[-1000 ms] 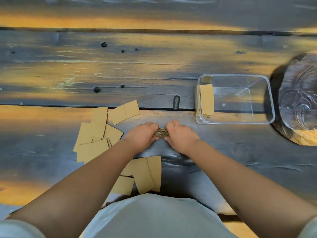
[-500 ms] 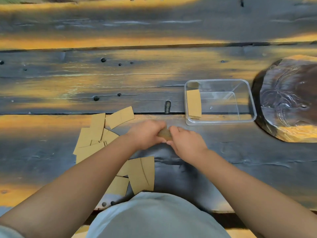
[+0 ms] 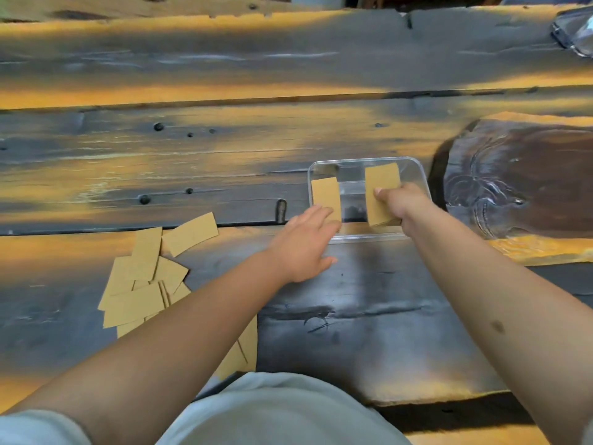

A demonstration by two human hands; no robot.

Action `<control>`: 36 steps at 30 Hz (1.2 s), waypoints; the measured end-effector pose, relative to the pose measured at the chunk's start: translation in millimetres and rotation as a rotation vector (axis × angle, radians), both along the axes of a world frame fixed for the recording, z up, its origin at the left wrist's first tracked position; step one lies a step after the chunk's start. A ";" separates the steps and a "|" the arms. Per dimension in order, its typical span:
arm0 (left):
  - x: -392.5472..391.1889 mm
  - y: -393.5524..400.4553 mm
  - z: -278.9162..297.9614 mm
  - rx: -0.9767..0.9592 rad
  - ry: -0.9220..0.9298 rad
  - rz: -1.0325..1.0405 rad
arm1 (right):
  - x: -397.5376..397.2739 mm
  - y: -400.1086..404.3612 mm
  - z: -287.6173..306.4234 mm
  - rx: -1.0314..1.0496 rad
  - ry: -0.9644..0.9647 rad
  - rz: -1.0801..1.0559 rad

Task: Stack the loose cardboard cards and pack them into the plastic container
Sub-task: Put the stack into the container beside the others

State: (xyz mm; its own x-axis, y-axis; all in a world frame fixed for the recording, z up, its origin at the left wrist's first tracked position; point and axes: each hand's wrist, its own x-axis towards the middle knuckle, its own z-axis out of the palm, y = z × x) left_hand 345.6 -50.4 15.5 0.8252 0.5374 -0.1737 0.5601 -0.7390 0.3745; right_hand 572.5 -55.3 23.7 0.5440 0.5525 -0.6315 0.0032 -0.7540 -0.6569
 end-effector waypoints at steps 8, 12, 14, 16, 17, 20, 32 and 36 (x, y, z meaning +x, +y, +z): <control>1.3 -7.6 -32.1 0.037 0.187 -0.066 | -3.5 31.1 -48.6 -0.158 -0.038 0.121; -1.0 -7.1 -34.2 0.052 0.175 -0.095 | -2.0 39.7 -64.9 -0.162 0.006 0.078; 0.1 -6.0 -33.4 0.046 0.181 -0.100 | -2.2 44.6 -70.9 -0.140 0.024 0.056; 2.0 -5.7 -33.3 0.046 0.193 -0.107 | -4.5 48.5 -74.2 -0.176 -0.019 0.097; 2.9 -5.6 -33.8 0.054 0.200 -0.115 | -5.9 49.6 -76.3 -0.227 -0.078 0.132; 3.8 -5.8 -35.5 0.106 0.207 -0.135 | -10.3 48.1 -82.3 -0.327 -0.251 0.197; 4.4 -9.5 -33.9 0.084 0.178 -0.091 | -3.5 42.0 -86.0 -0.255 -0.107 0.062; 4.2 -7.5 -32.7 0.072 0.198 -0.112 | -8.3 42.3 -84.7 -0.218 -0.097 0.172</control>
State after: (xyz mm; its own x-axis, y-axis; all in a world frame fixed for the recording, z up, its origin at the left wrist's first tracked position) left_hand 349.8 -57.9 -17.2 0.8343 0.4610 -0.3025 0.5301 -0.8215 0.2100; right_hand 564.2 -13.0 -61.0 0.5177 0.4987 -0.6952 0.1976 -0.8603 -0.4699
